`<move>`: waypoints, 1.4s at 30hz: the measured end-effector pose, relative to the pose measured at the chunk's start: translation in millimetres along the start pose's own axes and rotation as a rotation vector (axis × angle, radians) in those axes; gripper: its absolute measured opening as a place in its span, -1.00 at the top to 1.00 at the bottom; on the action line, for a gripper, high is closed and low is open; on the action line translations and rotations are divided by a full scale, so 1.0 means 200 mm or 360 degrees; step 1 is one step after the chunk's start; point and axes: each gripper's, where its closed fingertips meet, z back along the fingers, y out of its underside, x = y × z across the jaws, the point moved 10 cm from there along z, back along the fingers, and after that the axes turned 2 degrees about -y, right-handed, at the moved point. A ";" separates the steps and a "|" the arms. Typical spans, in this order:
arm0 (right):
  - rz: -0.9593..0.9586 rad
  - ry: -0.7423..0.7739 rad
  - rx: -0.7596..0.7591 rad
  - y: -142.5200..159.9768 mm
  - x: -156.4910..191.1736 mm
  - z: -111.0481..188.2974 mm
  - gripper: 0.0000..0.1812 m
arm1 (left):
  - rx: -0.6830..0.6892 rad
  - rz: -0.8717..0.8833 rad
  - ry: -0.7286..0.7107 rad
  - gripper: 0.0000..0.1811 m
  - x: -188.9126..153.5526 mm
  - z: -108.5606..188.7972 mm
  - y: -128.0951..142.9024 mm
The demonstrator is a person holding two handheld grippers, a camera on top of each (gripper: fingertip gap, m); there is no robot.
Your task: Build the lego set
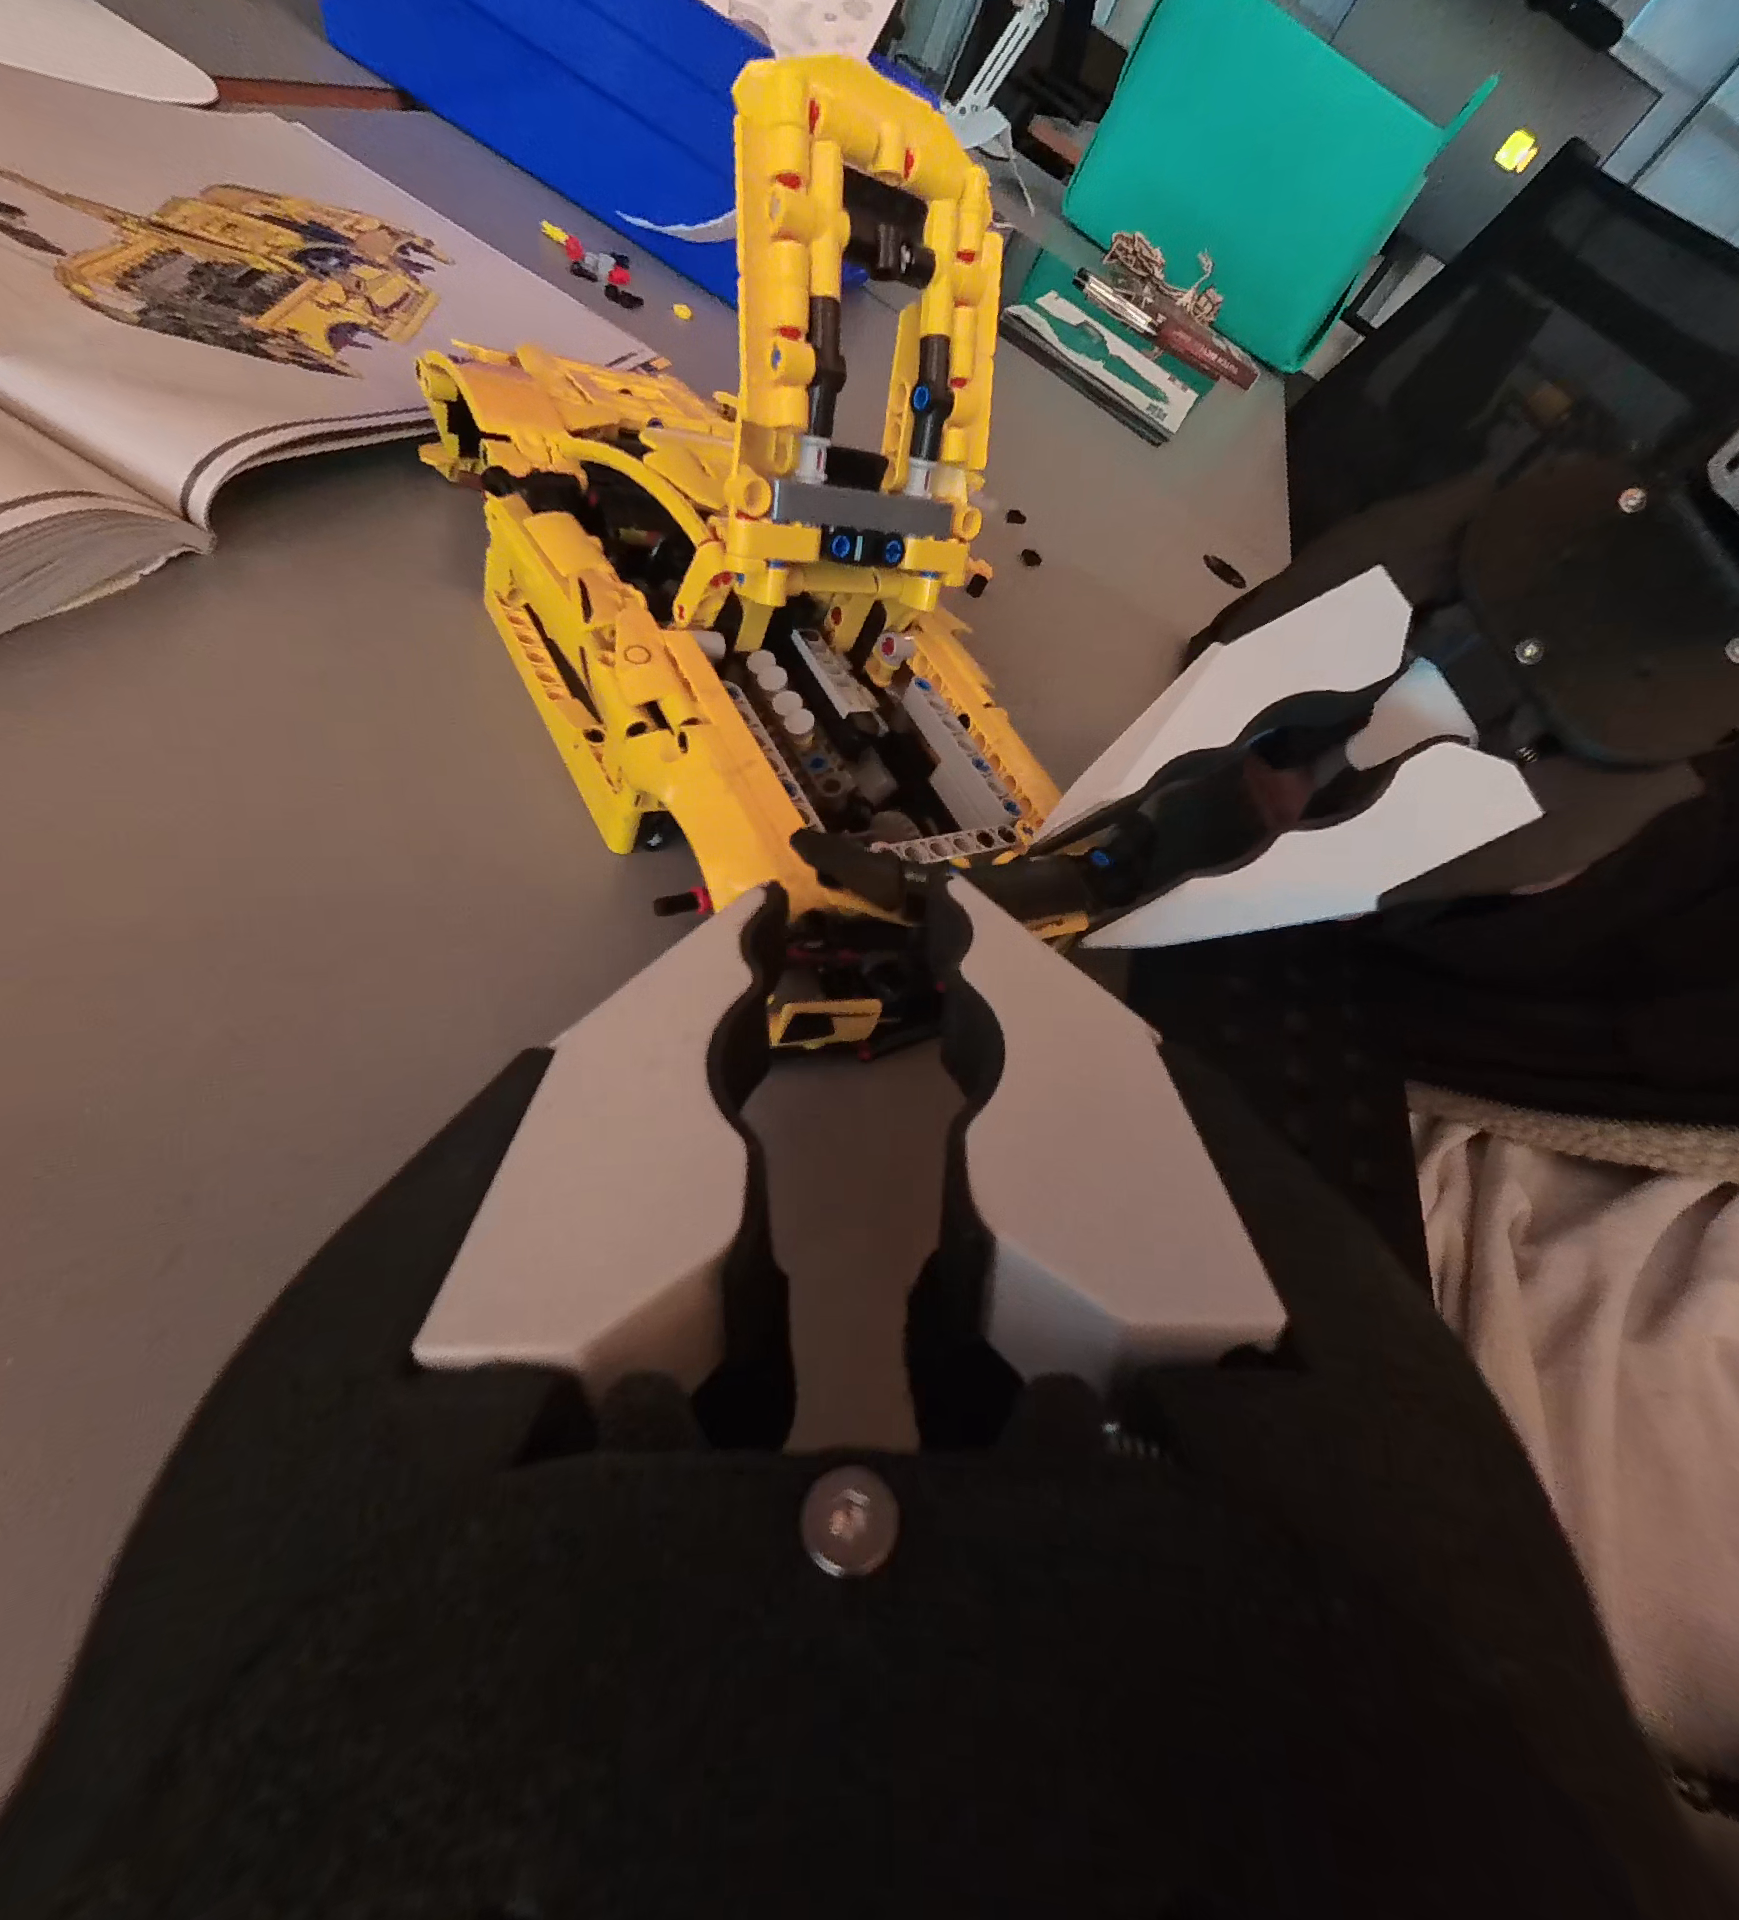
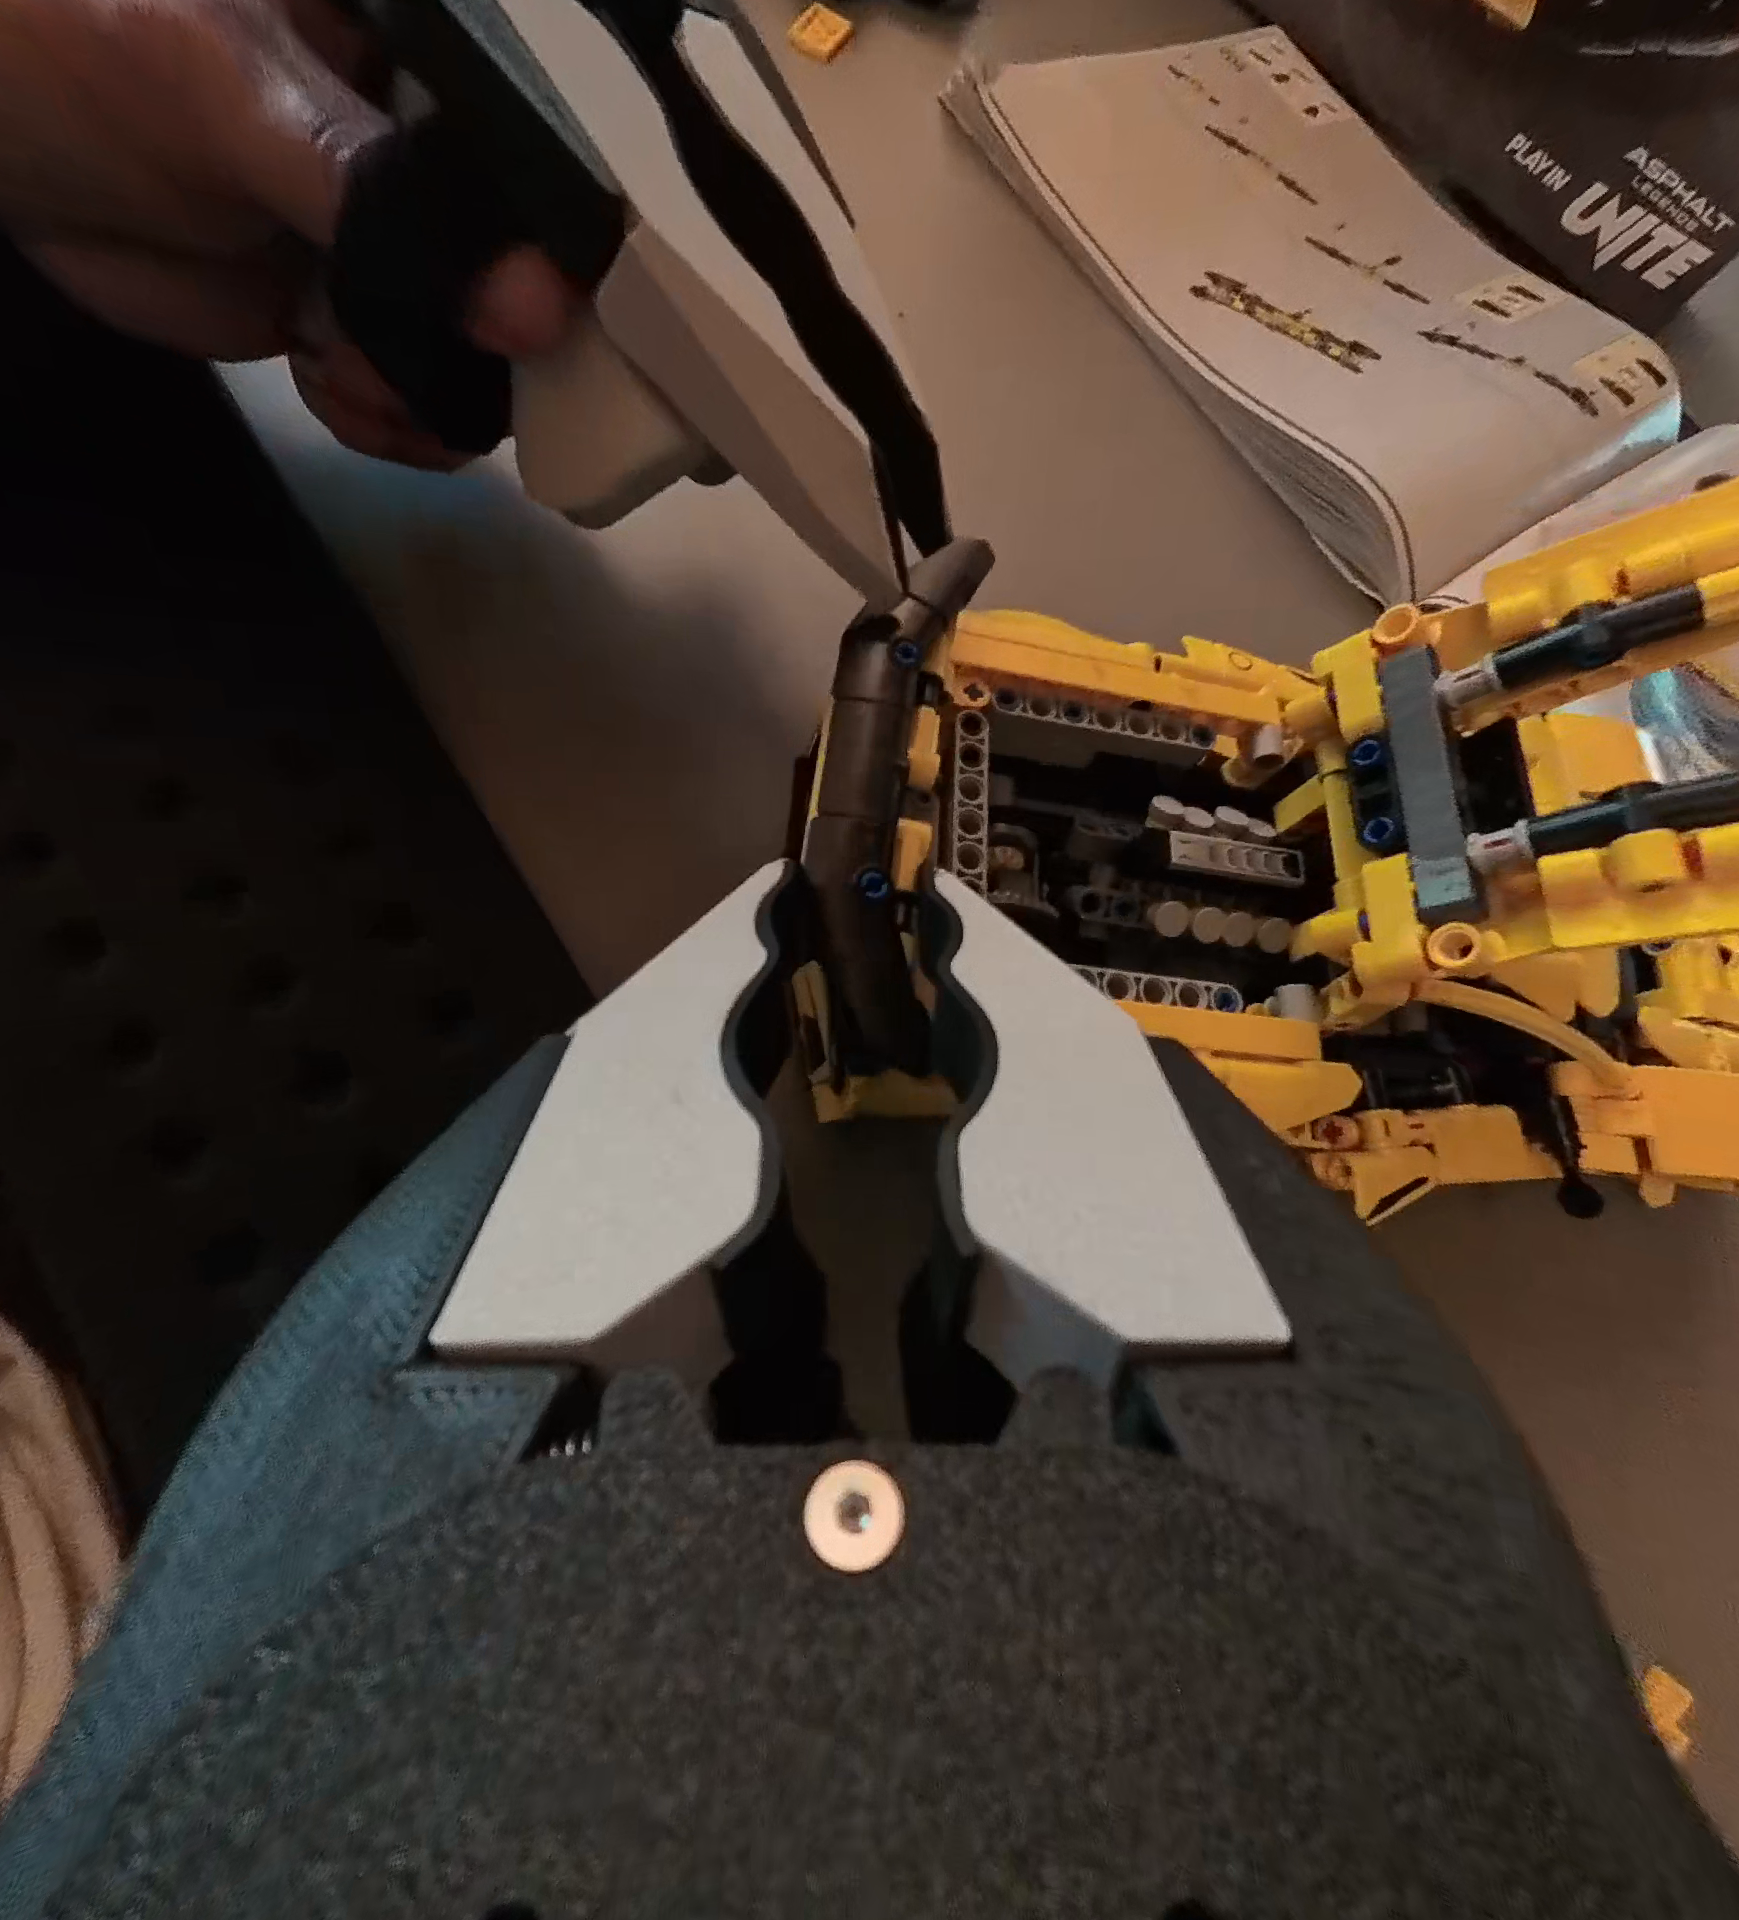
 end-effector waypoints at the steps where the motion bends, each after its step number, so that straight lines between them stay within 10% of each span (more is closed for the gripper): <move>1: 0.0007 -0.0002 0.0010 0.00 0.00 0.00 0.76 | -0.0001 -0.0015 -0.0004 0.70 0.00 0.00 0.00; 17: 0.0178 0.0037 0.0325 -0.09 0.01 0.00 0.75 | 0.0025 -0.0052 -0.0006 0.69 -0.01 -0.05 -0.01; 21: 0.0422 0.0326 0.0262 -0.13 0.09 0.01 0.49 | 0.0025 -0.0050 -0.0007 0.69 -0.01 -0.05 -0.01; 42: 0.1016 0.1060 0.0540 -0.05 0.25 -0.24 0.55 | 0.0032 0.0034 0.0023 0.71 -0.01 -0.04 0.00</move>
